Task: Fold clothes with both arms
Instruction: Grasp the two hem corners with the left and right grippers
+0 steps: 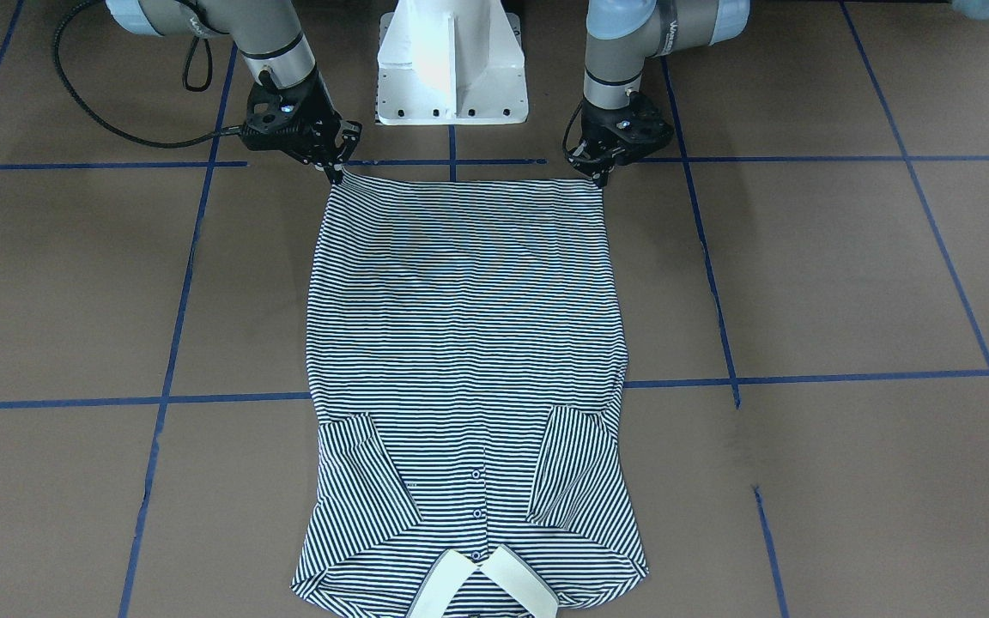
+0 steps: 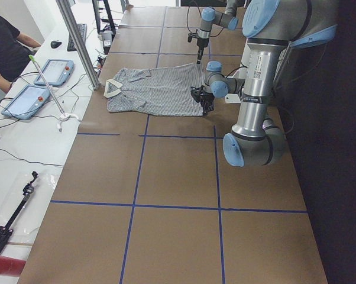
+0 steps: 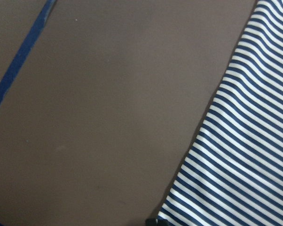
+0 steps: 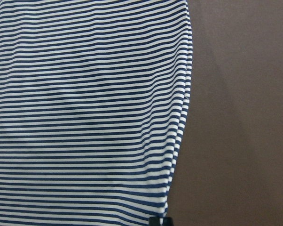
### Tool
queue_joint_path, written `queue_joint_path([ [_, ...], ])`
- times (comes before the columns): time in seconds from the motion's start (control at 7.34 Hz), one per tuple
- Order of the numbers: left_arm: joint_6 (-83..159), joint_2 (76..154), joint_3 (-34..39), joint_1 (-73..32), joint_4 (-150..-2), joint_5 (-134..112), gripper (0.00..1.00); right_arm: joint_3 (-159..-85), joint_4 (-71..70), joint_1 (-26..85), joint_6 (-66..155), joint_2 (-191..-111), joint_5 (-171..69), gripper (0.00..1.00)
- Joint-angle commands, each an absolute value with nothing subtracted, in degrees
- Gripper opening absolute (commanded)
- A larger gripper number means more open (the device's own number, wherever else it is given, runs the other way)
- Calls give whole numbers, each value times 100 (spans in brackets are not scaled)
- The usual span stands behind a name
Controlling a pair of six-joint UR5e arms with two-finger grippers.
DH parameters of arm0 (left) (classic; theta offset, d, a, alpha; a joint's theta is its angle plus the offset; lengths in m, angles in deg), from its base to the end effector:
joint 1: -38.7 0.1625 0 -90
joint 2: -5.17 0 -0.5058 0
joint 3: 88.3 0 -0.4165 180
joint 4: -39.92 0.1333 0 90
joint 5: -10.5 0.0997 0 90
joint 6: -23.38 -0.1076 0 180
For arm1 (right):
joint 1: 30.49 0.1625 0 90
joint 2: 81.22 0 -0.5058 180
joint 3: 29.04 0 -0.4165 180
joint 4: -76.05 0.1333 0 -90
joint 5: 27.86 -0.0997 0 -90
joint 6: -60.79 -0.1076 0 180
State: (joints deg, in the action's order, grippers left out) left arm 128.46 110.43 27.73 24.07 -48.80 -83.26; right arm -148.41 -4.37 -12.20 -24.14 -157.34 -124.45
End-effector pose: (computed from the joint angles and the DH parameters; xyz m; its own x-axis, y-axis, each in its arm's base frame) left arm 0.5404 -0.2715 0.3938 0.6606 -0.4408 -0.6077 0.3968 0.8922 -0.2158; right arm -0.5034 -0.2938 0.3533 0.5913 0.1030 0.7999 -0.1733 0.9849 0.0014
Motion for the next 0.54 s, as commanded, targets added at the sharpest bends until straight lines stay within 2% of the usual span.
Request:
queue_joint_path([
  [0.0,12614,11037,3175,2402,-4465,-8336,0,-14866,-428,-1203,-2402,-15742,-12533,0],
  [0.41,12376,11072,3203,2419,-4455,-8328,0,-15076,-428,-1098,-2367,-15839,-12910,0],
])
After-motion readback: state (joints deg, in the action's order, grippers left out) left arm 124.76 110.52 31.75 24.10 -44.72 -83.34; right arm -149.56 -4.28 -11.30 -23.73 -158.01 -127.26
